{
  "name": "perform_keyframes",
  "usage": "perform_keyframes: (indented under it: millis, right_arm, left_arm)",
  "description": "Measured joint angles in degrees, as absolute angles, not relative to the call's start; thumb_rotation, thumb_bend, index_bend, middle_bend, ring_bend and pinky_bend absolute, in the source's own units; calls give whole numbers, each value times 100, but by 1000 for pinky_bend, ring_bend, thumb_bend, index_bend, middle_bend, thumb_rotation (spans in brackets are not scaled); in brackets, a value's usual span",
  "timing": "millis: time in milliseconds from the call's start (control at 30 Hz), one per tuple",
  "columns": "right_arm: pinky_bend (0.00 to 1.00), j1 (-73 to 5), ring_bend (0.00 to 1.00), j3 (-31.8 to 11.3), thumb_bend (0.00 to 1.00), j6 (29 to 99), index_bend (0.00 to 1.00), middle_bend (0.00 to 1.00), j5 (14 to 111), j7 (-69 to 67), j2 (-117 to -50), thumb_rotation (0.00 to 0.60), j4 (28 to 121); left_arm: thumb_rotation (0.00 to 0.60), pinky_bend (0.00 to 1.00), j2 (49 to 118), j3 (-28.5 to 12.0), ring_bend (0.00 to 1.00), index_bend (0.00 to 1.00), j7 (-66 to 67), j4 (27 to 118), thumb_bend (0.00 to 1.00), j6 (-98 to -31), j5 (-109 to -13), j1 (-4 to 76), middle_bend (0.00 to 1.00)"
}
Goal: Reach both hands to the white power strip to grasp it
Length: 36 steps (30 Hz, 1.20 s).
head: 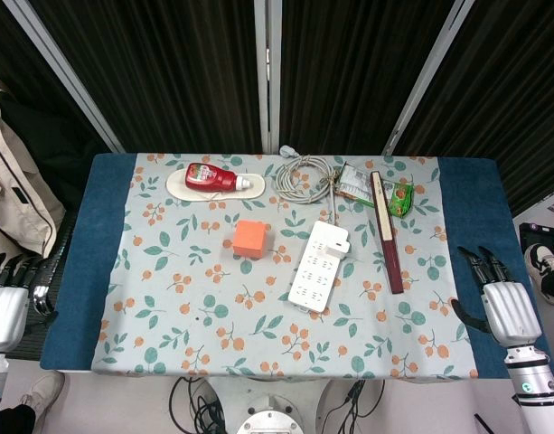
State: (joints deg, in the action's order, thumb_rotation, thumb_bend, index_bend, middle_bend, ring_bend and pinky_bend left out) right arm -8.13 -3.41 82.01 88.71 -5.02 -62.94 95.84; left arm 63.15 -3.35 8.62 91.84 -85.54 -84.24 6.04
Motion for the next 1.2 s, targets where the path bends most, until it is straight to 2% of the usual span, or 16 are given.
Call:
perform_keyframes:
  millis: [367,600,767,900,1200]
  right_arm:
    - [154,-801,7,-287,242,8264,6,135,9004,-497,-6268,600,9611]
    - [159,-1044,13,-342,251,8028,5,147,9125,-386,-6105,600,9701]
    - [188,-1513,18,-486,275,7476,5,159,9187,-181,-5995,600,9831]
    - [190,-2078,18,-663,269,6727,5,160,9115,-38,-5990,600,9929]
    - [199,-3331,18,-1037,233,5255,5,159,8343,713,-6613,600,9782]
  left_arm:
    - [600,55,6242,-237,95,172,665,9182,97,-8520,-8547,563,180]
    - [600,66,6193,-219,94,172,639,9341,97,-8358,-8953,815,179]
    - [600,70,6231,-207,94,172,606,9571,98,-7763,-9590,1450,180]
    - [600,69,6417,-243,94,172,616,9747,98,-7157,-10066,2117,180]
    - [600,64,7597,-438,90,154,572,9641,98,-5548,-10485,3638,174]
